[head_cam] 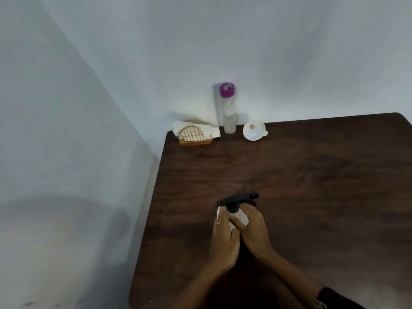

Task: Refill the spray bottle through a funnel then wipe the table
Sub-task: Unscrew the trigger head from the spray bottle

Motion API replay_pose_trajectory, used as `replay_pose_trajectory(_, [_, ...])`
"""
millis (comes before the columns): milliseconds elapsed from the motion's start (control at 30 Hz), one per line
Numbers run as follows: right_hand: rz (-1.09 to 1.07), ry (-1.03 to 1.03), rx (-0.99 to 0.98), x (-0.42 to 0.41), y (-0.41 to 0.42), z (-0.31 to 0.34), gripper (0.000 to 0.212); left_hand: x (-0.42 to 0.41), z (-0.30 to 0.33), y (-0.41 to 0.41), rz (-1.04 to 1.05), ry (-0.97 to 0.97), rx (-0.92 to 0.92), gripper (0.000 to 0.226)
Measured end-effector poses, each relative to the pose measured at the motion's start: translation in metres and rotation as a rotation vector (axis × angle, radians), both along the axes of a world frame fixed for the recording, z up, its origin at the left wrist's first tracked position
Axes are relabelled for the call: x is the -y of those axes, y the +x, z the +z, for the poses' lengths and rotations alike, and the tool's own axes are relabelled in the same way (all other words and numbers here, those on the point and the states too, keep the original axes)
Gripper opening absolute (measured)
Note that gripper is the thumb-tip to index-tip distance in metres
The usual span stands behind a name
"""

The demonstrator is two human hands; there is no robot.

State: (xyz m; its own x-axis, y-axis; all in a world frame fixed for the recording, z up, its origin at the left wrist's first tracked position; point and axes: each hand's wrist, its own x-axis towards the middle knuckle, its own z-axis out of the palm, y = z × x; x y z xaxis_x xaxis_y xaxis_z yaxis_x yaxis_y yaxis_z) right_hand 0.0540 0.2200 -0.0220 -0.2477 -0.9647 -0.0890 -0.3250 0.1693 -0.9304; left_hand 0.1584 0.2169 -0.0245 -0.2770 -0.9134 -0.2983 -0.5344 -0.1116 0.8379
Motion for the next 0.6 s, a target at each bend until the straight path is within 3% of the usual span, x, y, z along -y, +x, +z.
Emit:
replay_pose_trajectory(133, [0.011, 0.019, -0.097, -0.001, 0.005, 0.002, 0.011, -0.003, -0.004, 0.007, -0.016, -0.037, 0.018, 0.07])
replay_pose_trajectory(233, [-0.033, 0.156, -0.134, -0.001, 0.008, -0.001, 0.04, 0.0, -0.018, 0.01, -0.006, -0.102, 0.008, 0.059])
replay_pose_trajectory(433, [-0.232, 0.088, 0.14, 0.002, 0.024, 0.022, 0.024, 0.023, -0.022, 0.008, -0.025, -0.174, 0.085, 0.057])
replay_pose_trajectory(533, [-0.368, 0.066, 0.261, 0.006, 0.035, 0.033, 0.024, 0.038, -0.018, 0.001, -0.159, -0.201, 0.173, 0.029])
replay_pose_trajectory(600, [-0.425, 0.035, 0.223, 0.009, 0.039, 0.035, 0.018, 0.041, -0.013, -0.002, -0.104, -0.147, 0.077, 0.012])
